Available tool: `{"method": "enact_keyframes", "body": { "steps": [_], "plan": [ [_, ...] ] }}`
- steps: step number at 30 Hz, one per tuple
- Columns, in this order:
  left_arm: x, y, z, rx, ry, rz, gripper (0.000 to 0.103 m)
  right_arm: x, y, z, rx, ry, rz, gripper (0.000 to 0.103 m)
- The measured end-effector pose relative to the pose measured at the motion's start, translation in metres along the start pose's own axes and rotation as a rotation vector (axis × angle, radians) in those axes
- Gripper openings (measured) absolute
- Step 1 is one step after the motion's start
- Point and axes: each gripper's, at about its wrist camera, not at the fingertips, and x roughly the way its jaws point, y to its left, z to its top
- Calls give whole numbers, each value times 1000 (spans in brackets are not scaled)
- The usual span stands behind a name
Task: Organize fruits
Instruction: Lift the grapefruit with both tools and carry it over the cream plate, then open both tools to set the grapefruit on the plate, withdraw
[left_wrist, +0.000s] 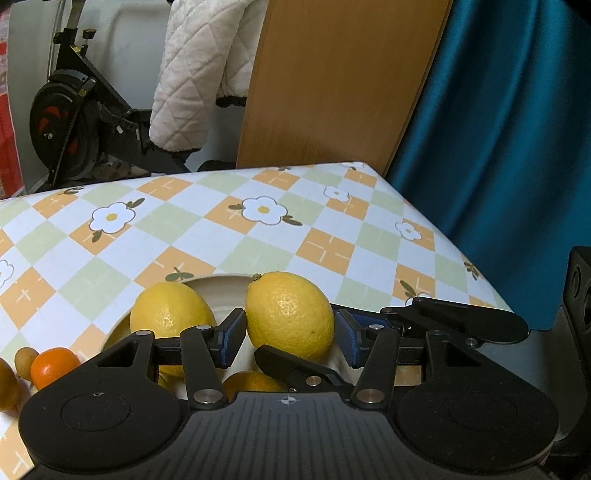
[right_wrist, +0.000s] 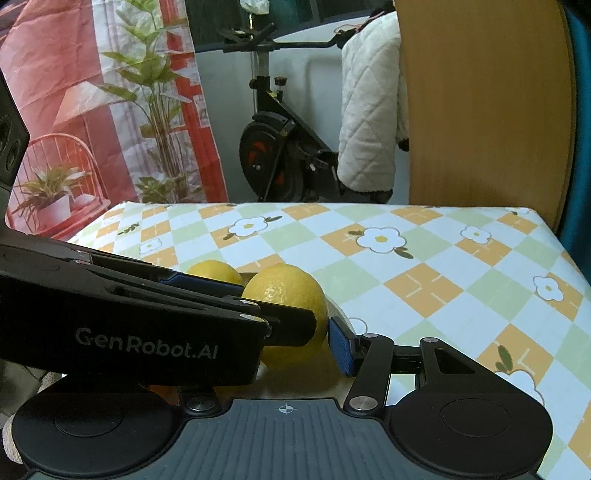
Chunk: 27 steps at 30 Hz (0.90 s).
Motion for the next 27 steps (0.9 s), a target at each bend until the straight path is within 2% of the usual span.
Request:
{"method": "enact_keyframes", "body": {
  "steps": [14,27],
  "plan": [
    [3,0,-1,-7,18,14,54,7,5,-2,4,26,-34,50],
    [-26,4,0,-4,-38,30,54,-12,21,7,-25,-6,-68,50]
  ]
}}
